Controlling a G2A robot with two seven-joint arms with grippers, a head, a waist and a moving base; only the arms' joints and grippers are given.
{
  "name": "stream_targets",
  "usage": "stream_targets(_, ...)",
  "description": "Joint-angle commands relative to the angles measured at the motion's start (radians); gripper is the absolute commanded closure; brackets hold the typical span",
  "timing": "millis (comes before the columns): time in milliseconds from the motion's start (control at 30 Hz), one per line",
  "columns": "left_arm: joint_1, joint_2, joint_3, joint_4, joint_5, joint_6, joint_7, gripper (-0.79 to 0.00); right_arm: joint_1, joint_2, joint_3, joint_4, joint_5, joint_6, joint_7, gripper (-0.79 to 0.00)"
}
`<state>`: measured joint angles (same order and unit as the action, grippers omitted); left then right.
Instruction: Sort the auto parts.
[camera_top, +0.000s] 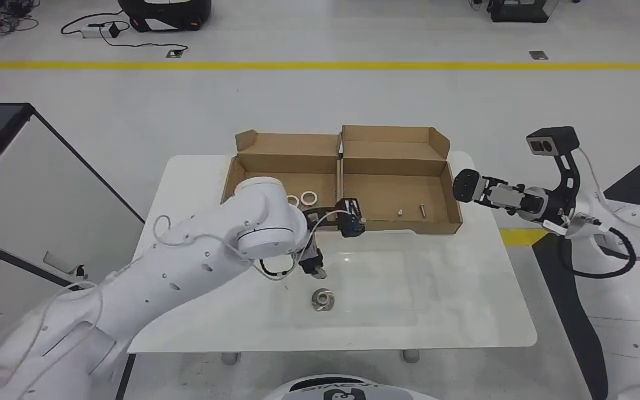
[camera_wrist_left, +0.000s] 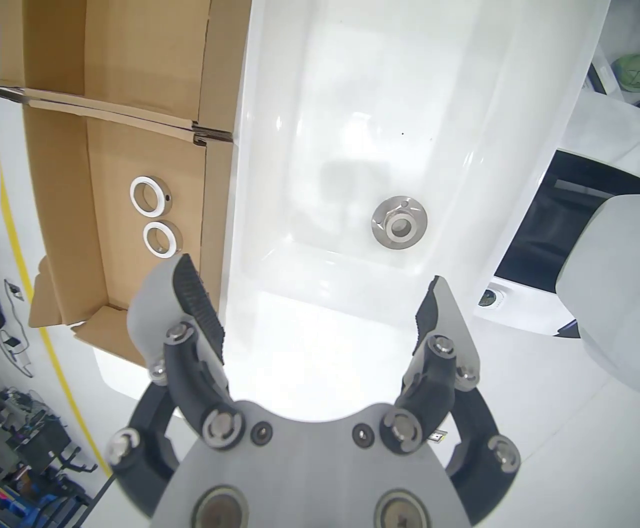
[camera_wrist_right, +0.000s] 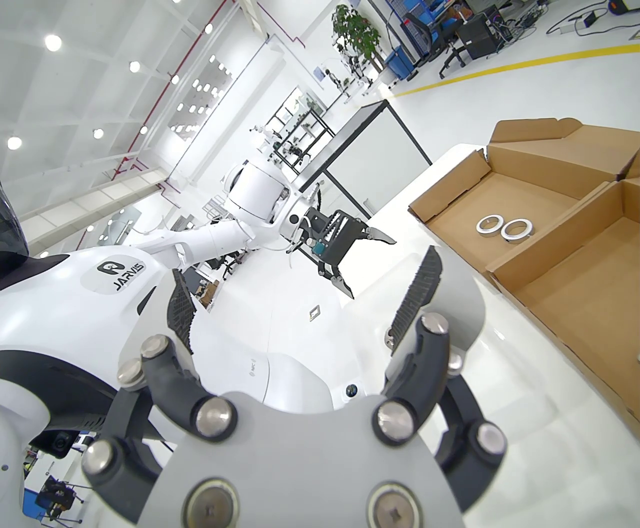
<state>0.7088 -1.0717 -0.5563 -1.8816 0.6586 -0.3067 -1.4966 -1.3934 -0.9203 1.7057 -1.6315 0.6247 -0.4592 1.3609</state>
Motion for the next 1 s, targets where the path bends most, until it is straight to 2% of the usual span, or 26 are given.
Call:
stream_targets(0,0.0,0.0,0.0,0.0,0.0,0.0,0.0,-0.785,0.0,0.0,0.0,0.0,0.0,0.0,0.0,-0.785)
stream_targets(400,0.0,0.0,0.0,0.0,0.0,0.0,0.0,-0.785,0.0,0.0,0.0,0.0,0.0,0.0,0.0,-0.785)
stream_targets(500,0.011,-0.002,0.008,-0.001,-0.01,-0.016,0.029,-0.785,0.0,0.0,0.0,0.0,0.0,0.0,0.0,-0.785)
stream_targets(567,0.0,-0.008,0.024,0.003,-0.023,-0.014,-0.002,-0.785,0.0,0.0,0.0,0.0,0.0,0.0,0.0,-0.785)
stream_targets(667,-0.041,-0.023,0.08,0.015,-0.043,0.023,-0.039,-0.785,0.0,0.0,0.0,0.0,0.0,0.0,0.0,-0.785)
stream_targets(967,-0.195,-0.072,0.245,0.117,-0.19,0.077,-0.039,-0.785,0.0,0.0,0.0,0.0,0.0,0.0,0.0,-0.785)
